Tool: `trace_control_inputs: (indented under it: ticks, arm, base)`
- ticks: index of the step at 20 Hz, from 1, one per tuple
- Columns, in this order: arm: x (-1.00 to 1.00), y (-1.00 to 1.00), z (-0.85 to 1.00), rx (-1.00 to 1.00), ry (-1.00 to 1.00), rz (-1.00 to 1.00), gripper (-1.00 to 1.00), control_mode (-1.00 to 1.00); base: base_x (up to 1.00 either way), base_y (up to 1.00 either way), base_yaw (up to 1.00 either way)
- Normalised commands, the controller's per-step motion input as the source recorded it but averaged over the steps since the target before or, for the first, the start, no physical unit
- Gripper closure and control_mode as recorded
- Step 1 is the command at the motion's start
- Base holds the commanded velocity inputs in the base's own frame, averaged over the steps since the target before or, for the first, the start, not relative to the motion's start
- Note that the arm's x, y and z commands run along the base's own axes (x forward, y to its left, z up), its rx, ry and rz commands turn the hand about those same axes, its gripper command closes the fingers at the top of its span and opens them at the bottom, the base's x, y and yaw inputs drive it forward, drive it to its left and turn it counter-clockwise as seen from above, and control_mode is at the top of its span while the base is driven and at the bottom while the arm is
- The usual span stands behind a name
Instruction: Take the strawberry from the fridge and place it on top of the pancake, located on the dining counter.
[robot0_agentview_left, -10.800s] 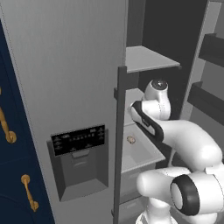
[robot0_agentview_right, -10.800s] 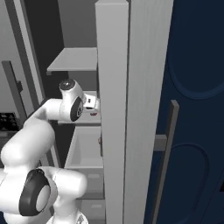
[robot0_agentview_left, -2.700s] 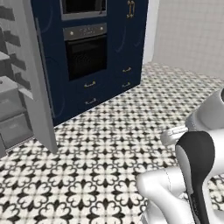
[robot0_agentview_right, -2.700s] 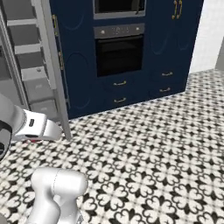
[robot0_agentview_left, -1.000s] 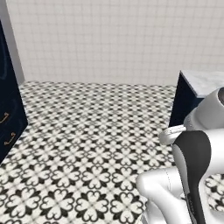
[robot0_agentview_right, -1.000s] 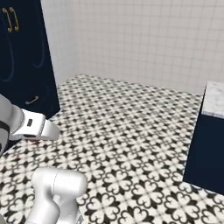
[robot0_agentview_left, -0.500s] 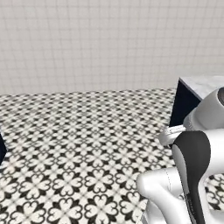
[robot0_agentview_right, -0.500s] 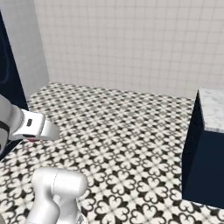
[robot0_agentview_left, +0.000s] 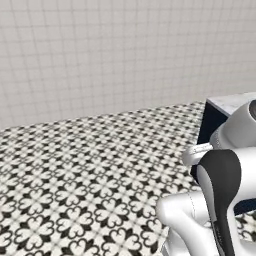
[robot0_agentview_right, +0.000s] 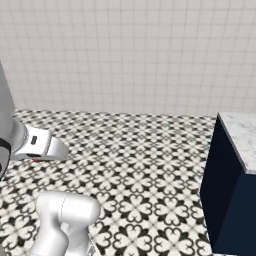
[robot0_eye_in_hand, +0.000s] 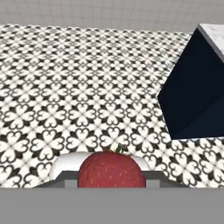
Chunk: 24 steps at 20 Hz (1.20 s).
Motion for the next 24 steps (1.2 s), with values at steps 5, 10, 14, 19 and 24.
trace_control_inputs:
  ticks: [5, 10, 14, 19, 24]
  arm:
    - [0.0, 0.0, 0.0, 0.0, 0.0, 0.0, 1.0, 1.0]
    - [0.0, 0.0, 0.0, 0.0, 0.0, 0.0, 1.0, 1.0]
    - [0.0, 0.0, 0.0, 0.0, 0.0, 0.0, 1.0, 1.0]
    - [0.0, 0.0, 0.0, 0.0, 0.0, 0.0, 1.0, 1.0]
    - [0.0, 0.0, 0.0, 0.0, 0.0, 0.0, 1.0, 1.0]
  base:
    - [1.0, 0.68, -0.38]
    - [1.0, 0.64, -0.37]
    - [1.0, 0.63, -0.37]
    - [1.0, 0.61, -0.35]
    - [1.0, 0.6, -0.35]
